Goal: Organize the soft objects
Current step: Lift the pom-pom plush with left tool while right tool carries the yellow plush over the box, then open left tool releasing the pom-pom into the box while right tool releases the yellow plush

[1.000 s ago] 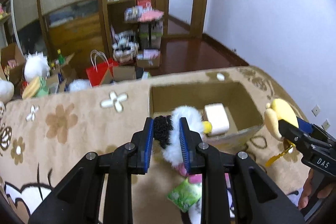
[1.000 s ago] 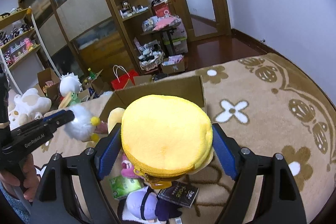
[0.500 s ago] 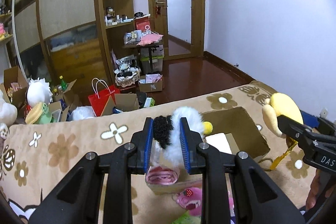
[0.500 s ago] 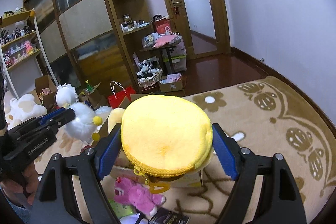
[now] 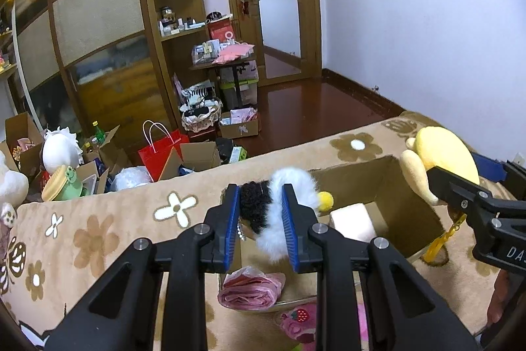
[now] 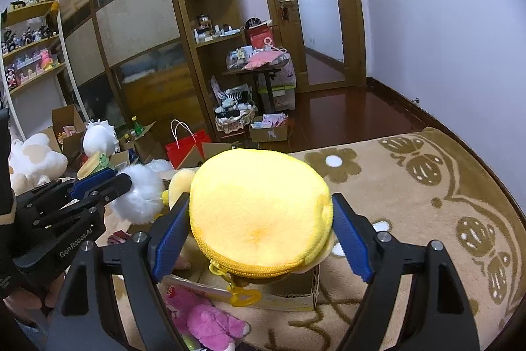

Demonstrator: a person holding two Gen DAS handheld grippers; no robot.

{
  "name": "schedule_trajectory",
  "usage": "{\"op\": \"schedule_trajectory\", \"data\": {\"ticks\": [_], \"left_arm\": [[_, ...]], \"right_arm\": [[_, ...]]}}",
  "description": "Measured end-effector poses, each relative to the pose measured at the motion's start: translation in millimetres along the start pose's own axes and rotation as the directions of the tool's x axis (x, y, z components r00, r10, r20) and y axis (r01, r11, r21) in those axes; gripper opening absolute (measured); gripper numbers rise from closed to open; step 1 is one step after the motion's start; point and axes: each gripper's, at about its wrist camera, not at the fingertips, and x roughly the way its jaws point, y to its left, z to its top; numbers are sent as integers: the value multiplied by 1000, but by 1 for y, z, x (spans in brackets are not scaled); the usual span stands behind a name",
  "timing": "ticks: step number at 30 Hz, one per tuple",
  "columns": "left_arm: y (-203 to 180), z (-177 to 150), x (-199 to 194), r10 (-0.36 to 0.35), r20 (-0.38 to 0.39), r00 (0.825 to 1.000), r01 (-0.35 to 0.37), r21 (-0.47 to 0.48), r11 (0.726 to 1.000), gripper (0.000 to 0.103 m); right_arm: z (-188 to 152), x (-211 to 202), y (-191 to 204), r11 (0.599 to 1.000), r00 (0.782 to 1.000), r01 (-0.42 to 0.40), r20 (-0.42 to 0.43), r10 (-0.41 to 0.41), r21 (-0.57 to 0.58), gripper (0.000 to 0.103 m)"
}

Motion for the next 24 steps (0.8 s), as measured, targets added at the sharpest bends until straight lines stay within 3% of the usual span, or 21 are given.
{"op": "schedule_trajectory", "data": {"ticks": [24], "left_arm": [[9, -16, 43, -8, -160, 987, 3, -27, 1000, 26]], "right_arm": [[-17, 33, -3, 1000, 995, -1, -98, 2, 3, 87]]}}
